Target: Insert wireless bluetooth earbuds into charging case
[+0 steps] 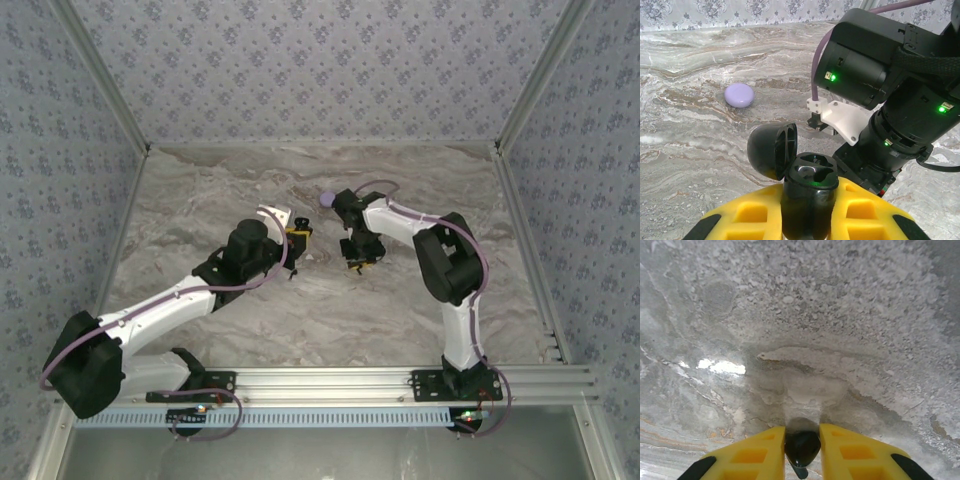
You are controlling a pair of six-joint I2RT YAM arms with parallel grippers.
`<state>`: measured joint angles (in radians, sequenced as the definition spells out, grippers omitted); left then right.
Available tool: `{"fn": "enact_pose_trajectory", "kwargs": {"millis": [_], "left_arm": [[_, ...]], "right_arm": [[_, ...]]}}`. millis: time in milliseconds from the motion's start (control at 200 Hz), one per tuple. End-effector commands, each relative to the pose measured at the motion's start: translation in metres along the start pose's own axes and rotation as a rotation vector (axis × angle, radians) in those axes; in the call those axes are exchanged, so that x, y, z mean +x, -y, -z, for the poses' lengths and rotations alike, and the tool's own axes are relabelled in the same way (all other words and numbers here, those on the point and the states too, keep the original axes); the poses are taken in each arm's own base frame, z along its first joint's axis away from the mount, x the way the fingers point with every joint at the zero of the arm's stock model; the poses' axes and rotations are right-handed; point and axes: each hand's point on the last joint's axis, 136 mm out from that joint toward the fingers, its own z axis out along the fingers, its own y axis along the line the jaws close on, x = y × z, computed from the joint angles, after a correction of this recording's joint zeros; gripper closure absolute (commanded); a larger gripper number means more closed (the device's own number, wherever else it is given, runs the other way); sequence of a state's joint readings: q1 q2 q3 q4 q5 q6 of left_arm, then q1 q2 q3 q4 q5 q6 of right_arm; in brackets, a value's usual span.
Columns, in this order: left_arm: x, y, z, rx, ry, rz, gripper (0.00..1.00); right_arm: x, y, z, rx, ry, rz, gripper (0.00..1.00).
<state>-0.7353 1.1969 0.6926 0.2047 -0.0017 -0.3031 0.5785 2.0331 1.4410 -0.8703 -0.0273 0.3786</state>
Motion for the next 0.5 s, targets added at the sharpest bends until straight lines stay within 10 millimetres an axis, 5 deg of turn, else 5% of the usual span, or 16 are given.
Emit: {"fn": "enact_pose_trajectory", "kwargs": {"millis": [0,495], "left_arm": [[-0.013,0.006,0.0,0.014,0.031,-0.015,0.82],[0.009,0.021,-0.026,0.102,0.036,0.037,0.82]], "right_arm": [[0.011,0.002,-0.012,-0.042,-0.033,-0.047,0.78],[-0.012,0.008,0.045,-0.349,0.298,-0.17,0.79]]}}
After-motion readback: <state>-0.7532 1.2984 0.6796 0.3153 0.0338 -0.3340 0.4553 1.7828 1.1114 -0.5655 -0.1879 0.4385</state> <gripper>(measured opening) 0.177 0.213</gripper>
